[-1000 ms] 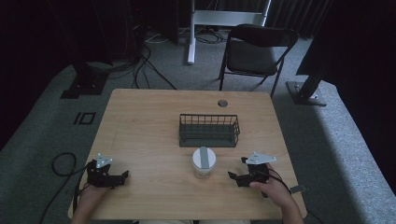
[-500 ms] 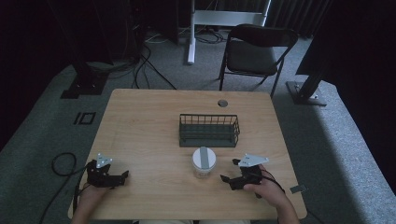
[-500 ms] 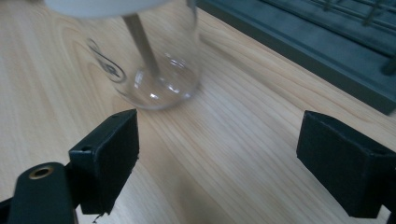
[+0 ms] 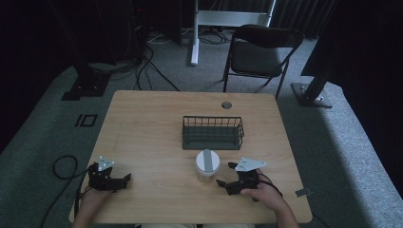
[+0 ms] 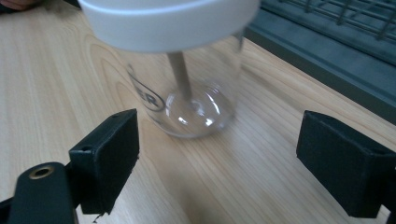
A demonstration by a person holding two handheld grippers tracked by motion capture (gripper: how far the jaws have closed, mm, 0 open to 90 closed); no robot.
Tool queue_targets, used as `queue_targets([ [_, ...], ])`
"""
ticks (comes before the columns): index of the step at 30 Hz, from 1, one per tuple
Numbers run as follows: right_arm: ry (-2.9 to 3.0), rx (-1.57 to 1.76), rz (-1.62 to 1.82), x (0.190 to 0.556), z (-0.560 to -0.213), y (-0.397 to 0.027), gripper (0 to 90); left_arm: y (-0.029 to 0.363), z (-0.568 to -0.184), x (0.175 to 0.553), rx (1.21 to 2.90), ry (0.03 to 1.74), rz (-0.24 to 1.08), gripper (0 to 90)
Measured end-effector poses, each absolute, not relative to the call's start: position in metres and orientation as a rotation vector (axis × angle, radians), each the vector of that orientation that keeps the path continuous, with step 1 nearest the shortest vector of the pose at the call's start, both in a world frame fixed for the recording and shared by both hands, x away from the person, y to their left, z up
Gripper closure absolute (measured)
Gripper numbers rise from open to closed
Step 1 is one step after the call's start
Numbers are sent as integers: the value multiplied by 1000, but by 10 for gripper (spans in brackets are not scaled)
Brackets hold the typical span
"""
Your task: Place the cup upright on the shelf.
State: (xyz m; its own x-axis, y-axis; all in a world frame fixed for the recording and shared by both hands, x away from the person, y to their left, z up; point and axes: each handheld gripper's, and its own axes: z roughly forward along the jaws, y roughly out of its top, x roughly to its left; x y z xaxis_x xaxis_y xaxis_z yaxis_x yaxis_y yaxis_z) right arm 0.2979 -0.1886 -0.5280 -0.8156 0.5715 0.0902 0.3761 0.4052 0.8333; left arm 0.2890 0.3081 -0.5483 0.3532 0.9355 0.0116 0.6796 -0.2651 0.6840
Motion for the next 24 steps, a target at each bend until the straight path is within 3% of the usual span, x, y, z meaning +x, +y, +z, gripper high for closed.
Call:
queue_targets([
  [24,2437,808,1458,299,-529,-160,133,308,-548,289,2032,1401,567,2],
])
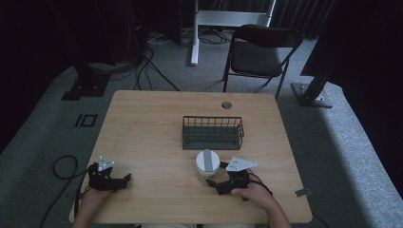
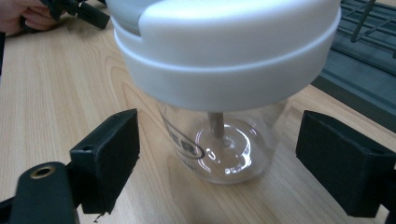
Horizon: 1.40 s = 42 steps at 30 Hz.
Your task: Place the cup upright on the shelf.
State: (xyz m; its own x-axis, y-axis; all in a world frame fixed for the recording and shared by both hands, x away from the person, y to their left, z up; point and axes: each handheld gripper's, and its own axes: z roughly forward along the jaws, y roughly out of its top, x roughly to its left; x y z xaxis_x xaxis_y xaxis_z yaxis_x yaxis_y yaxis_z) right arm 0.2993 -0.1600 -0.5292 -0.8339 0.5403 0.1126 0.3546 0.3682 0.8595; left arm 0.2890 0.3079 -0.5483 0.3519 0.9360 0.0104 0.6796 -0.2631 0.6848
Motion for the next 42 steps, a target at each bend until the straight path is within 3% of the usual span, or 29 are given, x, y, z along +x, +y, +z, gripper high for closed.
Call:
queue_targets([
  [42,2301,920,1513,307,-541,-133,129,308,-548,289,2031,1402,567,2],
])
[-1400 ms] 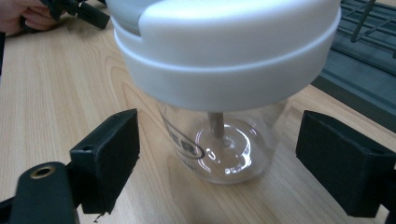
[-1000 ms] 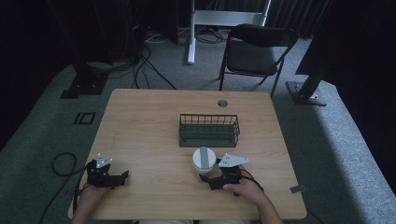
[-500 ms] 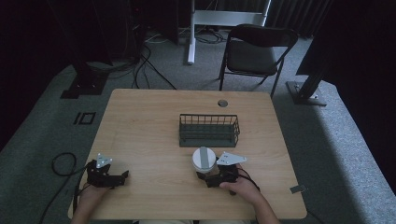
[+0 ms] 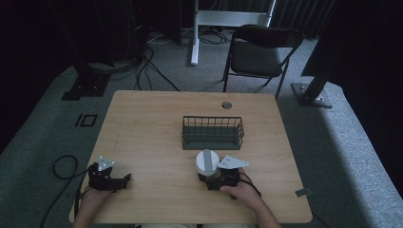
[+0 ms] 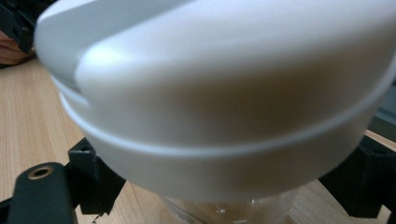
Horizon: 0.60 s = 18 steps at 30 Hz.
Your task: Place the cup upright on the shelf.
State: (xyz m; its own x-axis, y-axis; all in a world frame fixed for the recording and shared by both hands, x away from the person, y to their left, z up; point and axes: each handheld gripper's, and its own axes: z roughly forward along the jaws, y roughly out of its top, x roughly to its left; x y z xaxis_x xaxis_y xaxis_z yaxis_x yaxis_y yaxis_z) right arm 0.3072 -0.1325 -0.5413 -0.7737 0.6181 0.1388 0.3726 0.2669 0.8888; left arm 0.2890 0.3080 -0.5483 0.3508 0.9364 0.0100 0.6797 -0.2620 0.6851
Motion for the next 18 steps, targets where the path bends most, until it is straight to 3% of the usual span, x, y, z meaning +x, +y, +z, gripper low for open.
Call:
queue_targets([
  [18,2275,851,1425,305,-537,-128,182,308,-548,289,2026,1408,570,2],
])
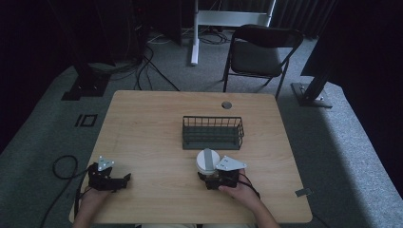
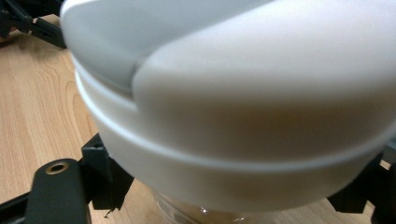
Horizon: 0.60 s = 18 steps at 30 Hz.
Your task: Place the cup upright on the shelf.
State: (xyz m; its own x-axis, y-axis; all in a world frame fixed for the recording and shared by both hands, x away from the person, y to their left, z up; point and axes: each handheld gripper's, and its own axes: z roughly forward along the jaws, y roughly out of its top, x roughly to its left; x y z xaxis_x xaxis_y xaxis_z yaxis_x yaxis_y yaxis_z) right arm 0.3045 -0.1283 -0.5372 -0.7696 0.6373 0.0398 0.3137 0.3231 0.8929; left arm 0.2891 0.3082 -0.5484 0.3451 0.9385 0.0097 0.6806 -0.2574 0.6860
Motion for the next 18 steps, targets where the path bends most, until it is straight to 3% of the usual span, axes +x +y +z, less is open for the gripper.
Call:
queue_targets([
  [18,2245,927,1424,313,-521,-137,183,308,-548,289,2026,1410,571,2],
])
